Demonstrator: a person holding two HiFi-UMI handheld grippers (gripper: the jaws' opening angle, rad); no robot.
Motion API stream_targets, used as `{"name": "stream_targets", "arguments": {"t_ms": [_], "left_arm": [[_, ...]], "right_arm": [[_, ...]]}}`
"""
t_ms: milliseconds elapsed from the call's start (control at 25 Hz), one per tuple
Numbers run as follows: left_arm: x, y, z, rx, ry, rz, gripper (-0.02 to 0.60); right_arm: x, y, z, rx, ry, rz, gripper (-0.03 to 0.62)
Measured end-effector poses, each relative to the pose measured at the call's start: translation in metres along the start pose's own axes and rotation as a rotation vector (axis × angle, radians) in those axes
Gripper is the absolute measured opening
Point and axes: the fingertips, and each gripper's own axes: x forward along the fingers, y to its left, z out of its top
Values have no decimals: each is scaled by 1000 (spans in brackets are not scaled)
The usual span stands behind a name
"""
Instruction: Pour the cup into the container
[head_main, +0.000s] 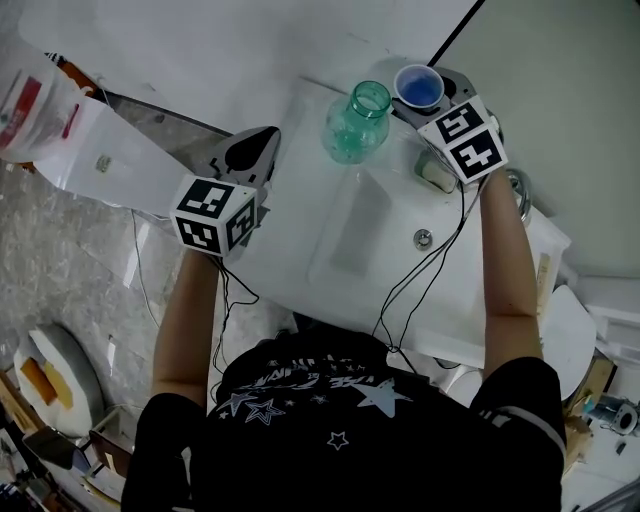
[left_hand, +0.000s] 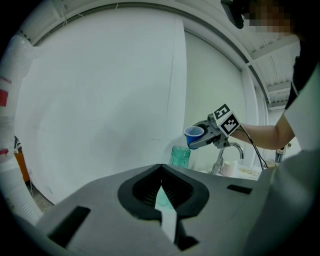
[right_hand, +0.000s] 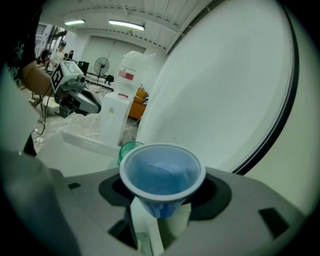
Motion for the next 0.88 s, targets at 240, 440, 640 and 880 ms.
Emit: {"name": "stream_targets", "arguments": {"t_ms": [240,440,640,880], "left_arm": [[6,3,-3,-5,-2,2,9],[8,6,-3,-12,1,3,9],[10,7,-6,-16,4,5,9],[9,9,-8,-20,6,8,9]], "right_arm": [[8,-4,-4,-129,66,-29,284],[15,-6,-2,-244,113,-54,284],[20,-8,-3,-325,147,-86,284],[24,-7,-1,-425,176,-114,285]]}}
